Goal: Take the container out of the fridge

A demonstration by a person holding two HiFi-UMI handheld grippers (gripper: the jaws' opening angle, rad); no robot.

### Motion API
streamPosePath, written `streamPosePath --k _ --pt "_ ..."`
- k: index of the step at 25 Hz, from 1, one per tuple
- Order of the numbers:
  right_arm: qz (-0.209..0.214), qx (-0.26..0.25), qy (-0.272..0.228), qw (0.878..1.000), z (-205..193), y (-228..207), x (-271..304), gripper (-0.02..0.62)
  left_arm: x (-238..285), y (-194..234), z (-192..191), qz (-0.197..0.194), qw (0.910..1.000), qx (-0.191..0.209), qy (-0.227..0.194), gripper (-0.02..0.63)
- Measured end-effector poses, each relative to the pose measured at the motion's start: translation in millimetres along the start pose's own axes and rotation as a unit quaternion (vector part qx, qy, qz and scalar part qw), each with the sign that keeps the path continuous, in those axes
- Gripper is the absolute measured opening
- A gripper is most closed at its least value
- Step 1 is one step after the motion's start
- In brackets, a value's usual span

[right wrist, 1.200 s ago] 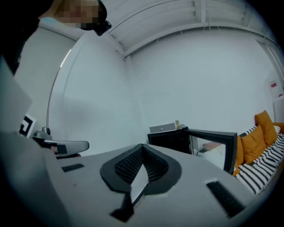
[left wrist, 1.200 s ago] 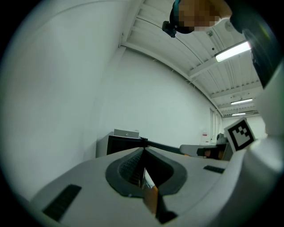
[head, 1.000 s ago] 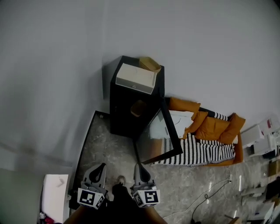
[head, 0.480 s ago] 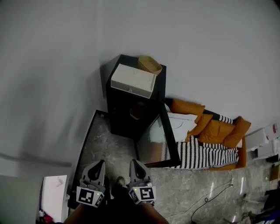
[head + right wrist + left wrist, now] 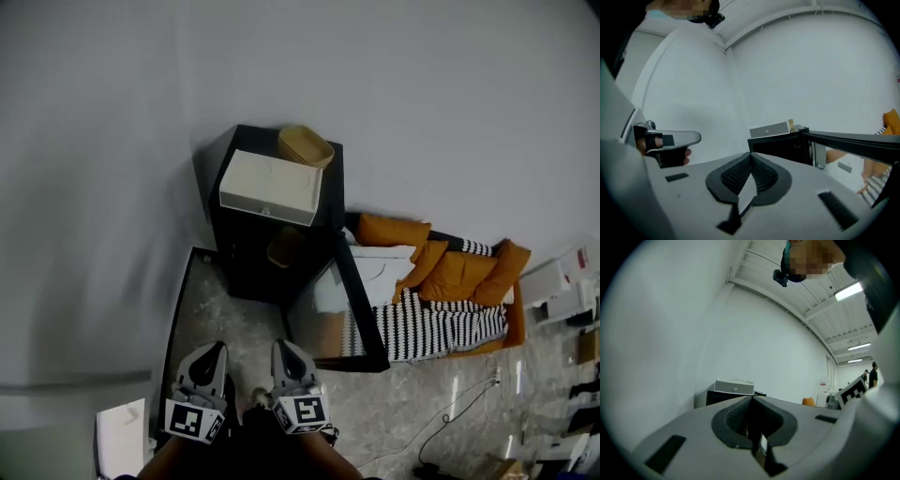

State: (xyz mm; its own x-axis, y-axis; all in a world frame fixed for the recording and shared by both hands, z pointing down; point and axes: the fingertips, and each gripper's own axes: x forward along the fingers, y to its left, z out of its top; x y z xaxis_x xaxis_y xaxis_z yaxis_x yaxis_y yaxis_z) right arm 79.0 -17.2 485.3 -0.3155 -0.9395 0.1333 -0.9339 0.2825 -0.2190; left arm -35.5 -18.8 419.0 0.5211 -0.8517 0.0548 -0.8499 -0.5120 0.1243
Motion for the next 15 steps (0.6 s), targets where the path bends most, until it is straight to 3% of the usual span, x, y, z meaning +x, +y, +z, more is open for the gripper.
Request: streamPosePath --k 10,15 --pt "-0.040 0.038 0.003 0.998 -4.2 -17.1 85.2 0.000 67.5 53.3 15.9 -0.047 0.9989 -0.003 -0.007 0.005" --pt "-0.067 0.069 0.001 0.995 -22.5 -42.1 126.4 0.000 86.3 67.6 -1.4 -0.072 0.9974 -0.002 0.005 0.005"
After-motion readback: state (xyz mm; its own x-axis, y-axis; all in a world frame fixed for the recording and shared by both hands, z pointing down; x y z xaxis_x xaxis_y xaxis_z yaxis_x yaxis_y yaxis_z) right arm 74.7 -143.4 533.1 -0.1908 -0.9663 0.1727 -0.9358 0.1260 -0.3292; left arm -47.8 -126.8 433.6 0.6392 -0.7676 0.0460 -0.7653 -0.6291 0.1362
